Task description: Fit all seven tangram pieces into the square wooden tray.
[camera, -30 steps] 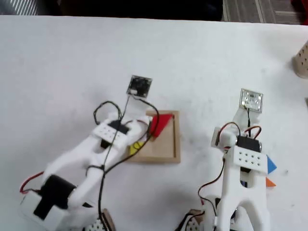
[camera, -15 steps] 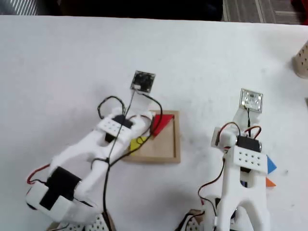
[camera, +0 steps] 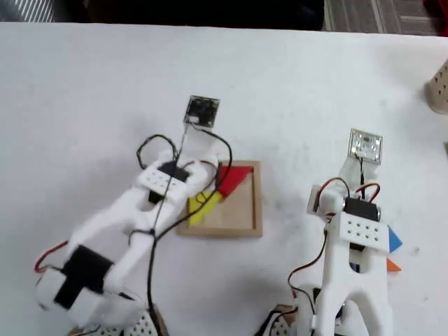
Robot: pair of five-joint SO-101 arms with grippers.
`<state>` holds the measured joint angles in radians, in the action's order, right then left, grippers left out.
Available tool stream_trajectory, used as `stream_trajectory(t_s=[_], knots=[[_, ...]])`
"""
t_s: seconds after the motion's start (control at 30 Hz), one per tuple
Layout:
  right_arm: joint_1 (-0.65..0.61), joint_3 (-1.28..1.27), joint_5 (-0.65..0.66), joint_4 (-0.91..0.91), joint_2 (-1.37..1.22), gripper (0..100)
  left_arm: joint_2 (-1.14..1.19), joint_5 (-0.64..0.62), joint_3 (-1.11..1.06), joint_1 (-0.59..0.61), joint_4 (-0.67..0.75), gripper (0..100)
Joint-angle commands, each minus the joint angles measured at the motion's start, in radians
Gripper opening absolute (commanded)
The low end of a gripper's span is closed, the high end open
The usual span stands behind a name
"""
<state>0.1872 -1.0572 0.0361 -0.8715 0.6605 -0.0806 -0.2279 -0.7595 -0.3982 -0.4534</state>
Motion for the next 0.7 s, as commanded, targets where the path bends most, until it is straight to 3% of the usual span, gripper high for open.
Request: stream_trajectory(t_s=[0.0, 0.2, 0.47, 0.67], knots=[[0.004, 0.003, 0.014, 0.019, 0.03, 1.8, -0.139, 0.011, -0.083, -0.108, -0.015, 2], [0.004, 0.003, 0.014, 0.019, 0.03, 1.8, -0.124, 0.011, -0.147, -0.15, 0.029, 2], [0.008, 0.003, 0.014, 0.019, 0.03, 1.8, 0.113, 0.005, 0.072, -0.108, -0.04, 2], [0.005, 0.003, 0.014, 0.019, 0.03, 1.8, 0.111, 0.011, 0.095, -0.102, -0.084, 2]])
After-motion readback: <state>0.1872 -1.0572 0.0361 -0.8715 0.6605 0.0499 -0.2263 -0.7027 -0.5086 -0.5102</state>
